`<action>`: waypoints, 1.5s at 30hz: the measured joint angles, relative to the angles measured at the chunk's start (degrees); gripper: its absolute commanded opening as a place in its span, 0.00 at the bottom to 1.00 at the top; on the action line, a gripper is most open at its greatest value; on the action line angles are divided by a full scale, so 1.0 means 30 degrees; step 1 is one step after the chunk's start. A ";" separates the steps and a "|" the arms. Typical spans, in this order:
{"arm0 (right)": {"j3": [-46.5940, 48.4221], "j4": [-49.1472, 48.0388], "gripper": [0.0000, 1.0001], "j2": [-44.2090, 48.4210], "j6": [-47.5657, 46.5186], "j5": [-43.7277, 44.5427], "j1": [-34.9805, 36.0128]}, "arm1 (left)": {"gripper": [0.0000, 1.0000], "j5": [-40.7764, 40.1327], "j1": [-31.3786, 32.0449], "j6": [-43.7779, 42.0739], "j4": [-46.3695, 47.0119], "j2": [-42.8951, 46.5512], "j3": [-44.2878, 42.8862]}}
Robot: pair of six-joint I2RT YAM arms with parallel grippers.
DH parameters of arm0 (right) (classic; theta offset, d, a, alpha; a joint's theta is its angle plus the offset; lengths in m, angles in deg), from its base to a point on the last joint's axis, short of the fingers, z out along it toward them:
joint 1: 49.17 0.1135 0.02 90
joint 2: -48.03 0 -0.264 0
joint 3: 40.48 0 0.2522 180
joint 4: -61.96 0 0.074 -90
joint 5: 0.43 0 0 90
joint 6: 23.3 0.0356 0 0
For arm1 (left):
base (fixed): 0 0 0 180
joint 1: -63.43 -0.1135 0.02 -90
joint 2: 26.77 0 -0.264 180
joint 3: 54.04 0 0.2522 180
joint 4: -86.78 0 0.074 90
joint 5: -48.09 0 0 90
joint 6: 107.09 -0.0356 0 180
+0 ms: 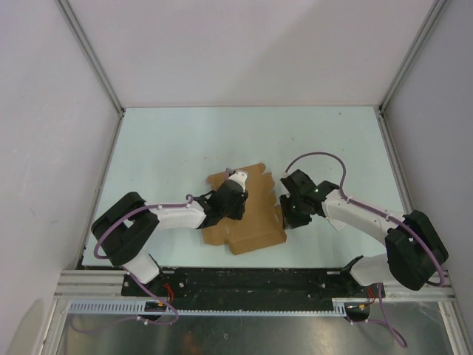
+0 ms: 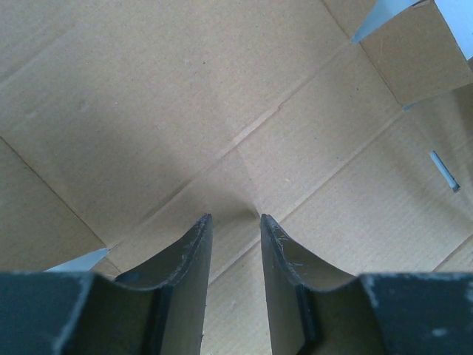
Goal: Fold the paper box
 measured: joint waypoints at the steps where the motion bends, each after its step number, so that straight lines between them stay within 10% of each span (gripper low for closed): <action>1: 0.0000 0.0087 0.33 0.0000 0.0036 0.0058 0.0124 | 0.37 0.0000 0.0000 0.0015 0.0000 0.0000 0.0000; 20: -0.0036 -0.0168 0.34 0.3993 0.2025 0.0911 -0.3140 | 0.37 -0.0007 0.0000 0.0087 0.0015 0.0000 0.0022; 45: -0.0036 -0.4313 0.32 -0.2761 0.2120 -0.0612 -0.2215 | 0.36 -0.0015 -0.0015 0.0087 0.0015 0.0000 0.0022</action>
